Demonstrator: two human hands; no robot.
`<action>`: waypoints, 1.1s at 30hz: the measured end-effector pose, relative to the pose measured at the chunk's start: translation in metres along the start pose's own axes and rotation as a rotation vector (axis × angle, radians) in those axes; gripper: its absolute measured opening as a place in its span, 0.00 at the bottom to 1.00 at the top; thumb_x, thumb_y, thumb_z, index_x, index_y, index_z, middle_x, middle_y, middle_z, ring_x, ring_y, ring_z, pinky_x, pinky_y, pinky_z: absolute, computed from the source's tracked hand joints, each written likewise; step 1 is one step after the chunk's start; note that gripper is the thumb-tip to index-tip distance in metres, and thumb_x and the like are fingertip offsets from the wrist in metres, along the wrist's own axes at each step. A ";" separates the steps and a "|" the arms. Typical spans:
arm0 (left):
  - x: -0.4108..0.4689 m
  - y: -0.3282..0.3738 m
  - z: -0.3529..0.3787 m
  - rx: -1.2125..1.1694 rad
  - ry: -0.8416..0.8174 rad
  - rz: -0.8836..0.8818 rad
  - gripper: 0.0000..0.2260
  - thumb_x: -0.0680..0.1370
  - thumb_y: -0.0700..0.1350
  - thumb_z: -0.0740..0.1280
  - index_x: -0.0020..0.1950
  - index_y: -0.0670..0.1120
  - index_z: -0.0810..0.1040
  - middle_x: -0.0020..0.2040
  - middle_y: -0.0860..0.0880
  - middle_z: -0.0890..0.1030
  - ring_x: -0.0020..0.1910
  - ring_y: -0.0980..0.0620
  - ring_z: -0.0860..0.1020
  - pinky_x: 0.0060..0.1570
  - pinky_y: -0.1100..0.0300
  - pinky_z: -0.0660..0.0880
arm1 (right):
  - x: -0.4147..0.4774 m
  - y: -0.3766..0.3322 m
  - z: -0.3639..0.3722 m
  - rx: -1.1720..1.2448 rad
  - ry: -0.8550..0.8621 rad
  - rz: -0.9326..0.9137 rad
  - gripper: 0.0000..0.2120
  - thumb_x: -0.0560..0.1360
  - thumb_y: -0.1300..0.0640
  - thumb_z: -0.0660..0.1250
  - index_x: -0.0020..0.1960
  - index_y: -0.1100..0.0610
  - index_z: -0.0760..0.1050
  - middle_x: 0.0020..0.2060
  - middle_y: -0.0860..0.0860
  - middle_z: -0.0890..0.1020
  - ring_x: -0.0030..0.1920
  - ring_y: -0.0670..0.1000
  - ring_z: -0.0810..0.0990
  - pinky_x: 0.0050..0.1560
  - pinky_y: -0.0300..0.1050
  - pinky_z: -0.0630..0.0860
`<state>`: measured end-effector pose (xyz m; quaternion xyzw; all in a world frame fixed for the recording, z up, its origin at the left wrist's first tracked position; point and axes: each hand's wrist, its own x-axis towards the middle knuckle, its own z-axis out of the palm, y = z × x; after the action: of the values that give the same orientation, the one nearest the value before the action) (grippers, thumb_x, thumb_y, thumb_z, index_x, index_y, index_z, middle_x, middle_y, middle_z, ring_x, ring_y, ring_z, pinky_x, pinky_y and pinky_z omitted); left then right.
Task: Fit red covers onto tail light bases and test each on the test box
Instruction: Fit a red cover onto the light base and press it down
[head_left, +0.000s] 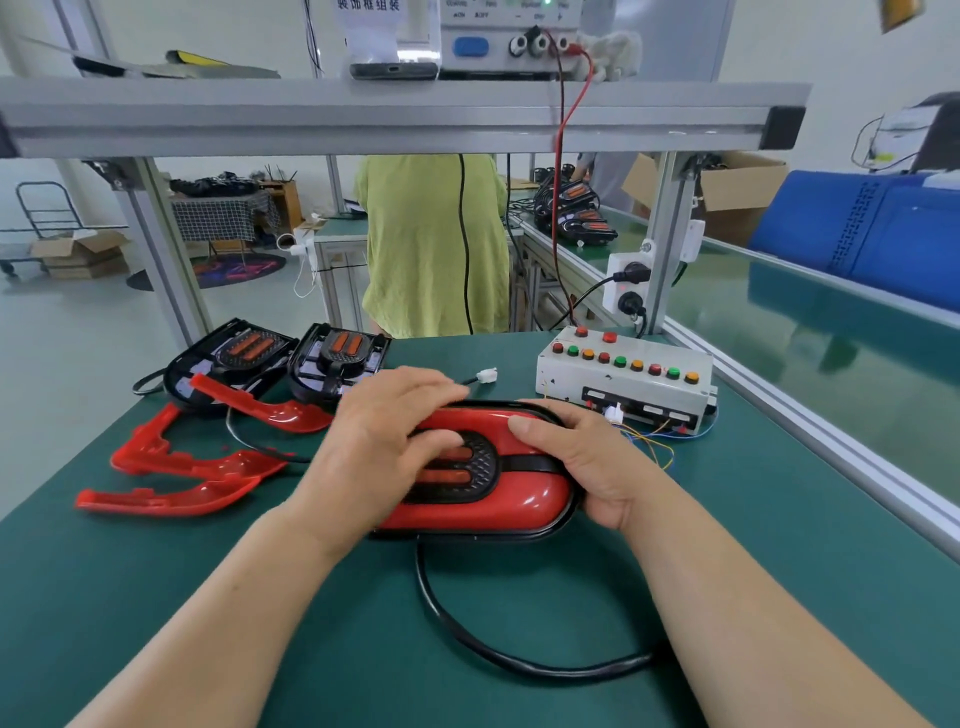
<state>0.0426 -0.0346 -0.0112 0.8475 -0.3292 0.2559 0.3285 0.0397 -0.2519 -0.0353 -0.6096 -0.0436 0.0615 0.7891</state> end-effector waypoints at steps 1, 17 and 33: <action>-0.003 -0.007 -0.005 -0.048 0.027 -0.062 0.13 0.76 0.40 0.72 0.60 0.48 0.83 0.58 0.55 0.80 0.61 0.57 0.76 0.65 0.55 0.72 | 0.000 0.000 -0.001 0.000 0.007 0.006 0.18 0.63 0.55 0.76 0.53 0.56 0.82 0.43 0.57 0.86 0.38 0.53 0.84 0.38 0.48 0.83; -0.005 -0.023 -0.004 -0.333 0.101 -0.232 0.16 0.75 0.32 0.71 0.50 0.54 0.84 0.51 0.53 0.82 0.56 0.53 0.79 0.61 0.59 0.74 | 0.002 -0.003 -0.003 -0.002 0.149 0.124 0.25 0.81 0.39 0.54 0.56 0.54 0.82 0.50 0.56 0.86 0.46 0.54 0.86 0.48 0.52 0.83; -0.002 -0.017 -0.002 -0.310 0.073 -0.221 0.14 0.76 0.32 0.70 0.52 0.51 0.84 0.52 0.52 0.81 0.56 0.56 0.79 0.59 0.67 0.73 | 0.002 -0.002 -0.005 -0.028 0.136 0.121 0.22 0.81 0.39 0.56 0.50 0.51 0.83 0.45 0.54 0.87 0.43 0.52 0.86 0.44 0.50 0.84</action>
<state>0.0528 -0.0222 -0.0178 0.8079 -0.2574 0.1951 0.4929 0.0420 -0.2566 -0.0341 -0.6250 0.0459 0.0668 0.7764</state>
